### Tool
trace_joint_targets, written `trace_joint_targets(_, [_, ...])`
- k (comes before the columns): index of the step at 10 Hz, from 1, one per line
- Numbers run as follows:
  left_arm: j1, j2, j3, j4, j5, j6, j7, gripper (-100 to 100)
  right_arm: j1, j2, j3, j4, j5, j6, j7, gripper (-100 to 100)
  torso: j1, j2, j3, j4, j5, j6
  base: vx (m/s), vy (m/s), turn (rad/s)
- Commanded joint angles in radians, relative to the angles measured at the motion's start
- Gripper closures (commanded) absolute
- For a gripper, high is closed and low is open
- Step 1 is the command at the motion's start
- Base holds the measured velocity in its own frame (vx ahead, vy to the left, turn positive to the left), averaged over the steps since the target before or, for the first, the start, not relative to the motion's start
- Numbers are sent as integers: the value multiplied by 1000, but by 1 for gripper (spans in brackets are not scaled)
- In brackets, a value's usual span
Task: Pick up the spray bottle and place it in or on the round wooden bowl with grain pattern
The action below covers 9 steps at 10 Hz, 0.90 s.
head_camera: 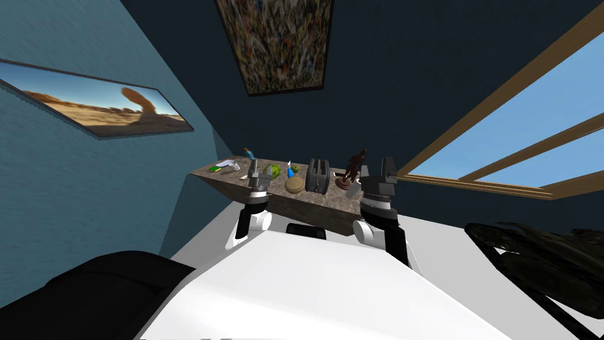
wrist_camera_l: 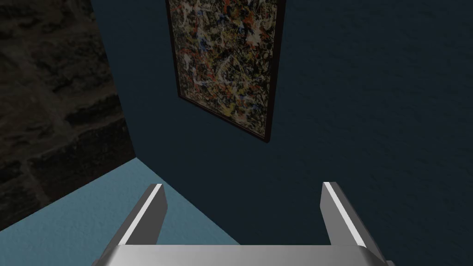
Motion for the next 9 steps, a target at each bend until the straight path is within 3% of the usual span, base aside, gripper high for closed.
trace_joint_targets(1, [-20,29,7,12,10,26,20,-100,0,0,0,0,0,0,0,0,0,0,0,0,0,0,-59,11,-32])
trace_joint_targets(5, [-86,65,27,49,46,113,87,-100,0,0,0,0,0,0,0,0,1,6,3,1,0,0,-87,16,-28])
trace_joint_targets(9, [-157,77,48,82,85,206,160,-100,0,0,0,0,0,0,0,0,1,3,2,1,0,0,-51,12,-26])
